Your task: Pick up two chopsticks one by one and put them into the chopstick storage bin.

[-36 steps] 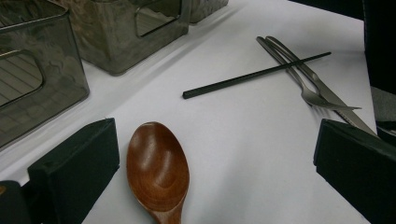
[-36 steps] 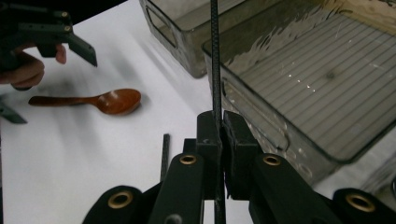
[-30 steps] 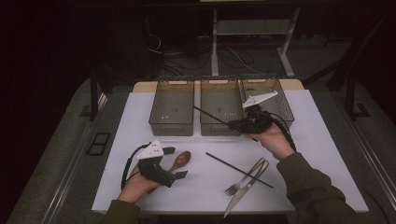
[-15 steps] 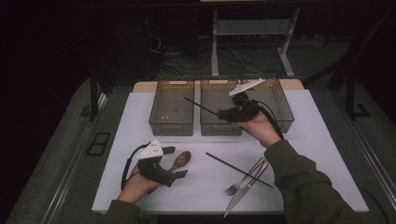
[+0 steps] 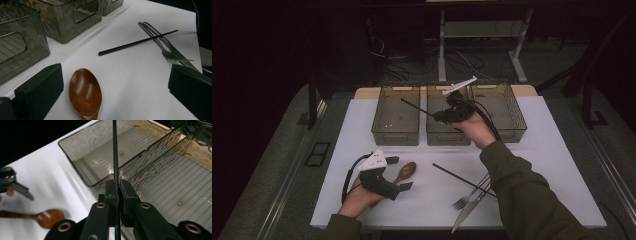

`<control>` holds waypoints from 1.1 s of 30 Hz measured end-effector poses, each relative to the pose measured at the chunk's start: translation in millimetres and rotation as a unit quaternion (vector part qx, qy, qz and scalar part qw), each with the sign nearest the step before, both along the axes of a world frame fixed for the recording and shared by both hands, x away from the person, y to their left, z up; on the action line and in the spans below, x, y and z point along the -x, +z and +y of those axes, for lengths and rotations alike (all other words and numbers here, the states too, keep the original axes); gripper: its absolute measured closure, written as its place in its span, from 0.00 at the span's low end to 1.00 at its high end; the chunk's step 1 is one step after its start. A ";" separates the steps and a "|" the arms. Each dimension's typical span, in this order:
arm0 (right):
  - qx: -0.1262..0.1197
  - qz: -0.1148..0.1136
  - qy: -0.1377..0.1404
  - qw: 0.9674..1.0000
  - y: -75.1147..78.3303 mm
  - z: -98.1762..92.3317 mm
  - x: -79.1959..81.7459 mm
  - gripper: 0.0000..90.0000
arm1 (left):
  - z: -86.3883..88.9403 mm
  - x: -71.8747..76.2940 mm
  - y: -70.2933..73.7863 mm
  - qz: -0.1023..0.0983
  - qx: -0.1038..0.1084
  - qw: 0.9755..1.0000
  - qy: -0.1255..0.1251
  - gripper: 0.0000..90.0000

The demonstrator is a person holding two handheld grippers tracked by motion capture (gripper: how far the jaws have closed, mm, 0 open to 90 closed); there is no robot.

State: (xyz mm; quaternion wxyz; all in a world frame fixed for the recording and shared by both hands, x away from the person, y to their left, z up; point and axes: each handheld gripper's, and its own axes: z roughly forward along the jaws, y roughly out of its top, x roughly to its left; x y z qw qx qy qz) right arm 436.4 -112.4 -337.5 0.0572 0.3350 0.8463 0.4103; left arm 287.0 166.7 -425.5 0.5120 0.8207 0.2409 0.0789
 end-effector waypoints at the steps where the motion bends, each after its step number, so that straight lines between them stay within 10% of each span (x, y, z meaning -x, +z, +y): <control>1: -0.001 0.002 -0.003 1.000 -0.2 2.6 -1.7 0.94 | -0.1 0.0 -0.1 0.000 0.000 1.000 0.000 0.00; 33: 0.036 0.023 -0.052 0.998 -15.4 89.2 -63.6 0.94 | 0.8 -1.5 1.0 -0.003 0.013 1.000 -0.004 0.00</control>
